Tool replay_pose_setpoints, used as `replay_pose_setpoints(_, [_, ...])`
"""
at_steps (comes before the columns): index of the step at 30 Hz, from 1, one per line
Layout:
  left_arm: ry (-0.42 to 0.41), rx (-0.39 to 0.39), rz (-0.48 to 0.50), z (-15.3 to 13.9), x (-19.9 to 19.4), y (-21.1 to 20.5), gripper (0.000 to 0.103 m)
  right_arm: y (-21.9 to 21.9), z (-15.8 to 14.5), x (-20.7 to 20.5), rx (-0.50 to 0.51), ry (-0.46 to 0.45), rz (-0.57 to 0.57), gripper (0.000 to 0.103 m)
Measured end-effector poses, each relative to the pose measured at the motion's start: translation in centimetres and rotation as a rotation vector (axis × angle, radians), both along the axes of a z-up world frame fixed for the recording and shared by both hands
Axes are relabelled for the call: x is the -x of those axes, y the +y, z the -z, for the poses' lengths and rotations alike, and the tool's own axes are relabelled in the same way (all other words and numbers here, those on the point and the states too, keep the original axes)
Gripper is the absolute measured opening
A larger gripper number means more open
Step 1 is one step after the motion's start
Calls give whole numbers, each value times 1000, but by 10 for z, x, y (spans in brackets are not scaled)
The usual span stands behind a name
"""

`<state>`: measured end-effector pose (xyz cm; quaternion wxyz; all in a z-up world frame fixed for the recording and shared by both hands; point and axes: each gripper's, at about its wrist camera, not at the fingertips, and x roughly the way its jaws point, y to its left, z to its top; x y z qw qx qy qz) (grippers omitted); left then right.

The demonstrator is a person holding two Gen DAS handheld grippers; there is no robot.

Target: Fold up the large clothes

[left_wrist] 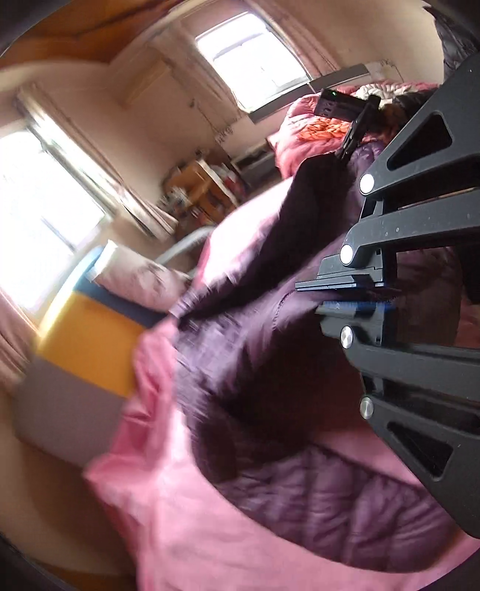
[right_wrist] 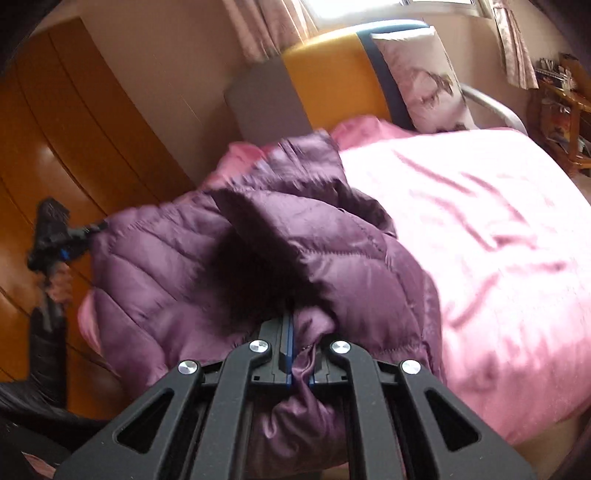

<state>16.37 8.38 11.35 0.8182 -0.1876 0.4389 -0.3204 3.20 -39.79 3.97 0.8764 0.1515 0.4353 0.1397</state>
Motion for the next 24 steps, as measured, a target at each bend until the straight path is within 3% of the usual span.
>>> replay_pose_setpoints(2, [115,12,-25,42,1,15,8,0,21,1,24,48,29,4])
replay_pose_setpoints(5, [174,-1,-67,90,19,29,24,5,36,5,37,70,51,4])
replay_pose_setpoints(7, [196,75,-96,114,38,40,62,6,39,11,62,64,67,5])
replay_pose_setpoints(8, [194,97,-120,122,46,44,68,1,41,15,59,68,75,5])
replay_pose_setpoints(9, [187,99,-151,134,57,46,74,-1,44,11,64,72,82,5])
replay_pose_setpoints(12, [204,85,-143,151,70,43,74,7,58,12,90,95,80,9])
replay_pose_setpoints(14, [203,68,-98,159,84,36,58,12,66,11,108,116,73,11])
replay_pose_setpoints(15, [191,42,-70,162,87,29,31,17,68,11,116,119,70,11])
replay_pose_setpoints(16, [176,4,-38,163,91,20,17,22,69,10,116,121,64,13])
replay_pose_setpoints(19, [113,-48,-55,147,95,19,3,34,59,8,100,82,58,7])
replay_pose_setpoints(22, [42,-73,-97,122,100,37,2,42,35,10,49,3,41,6])
replay_pose_setpoints(24, [14,-113,-98,109,106,44,1,54,28,14,78,-29,-6,6])
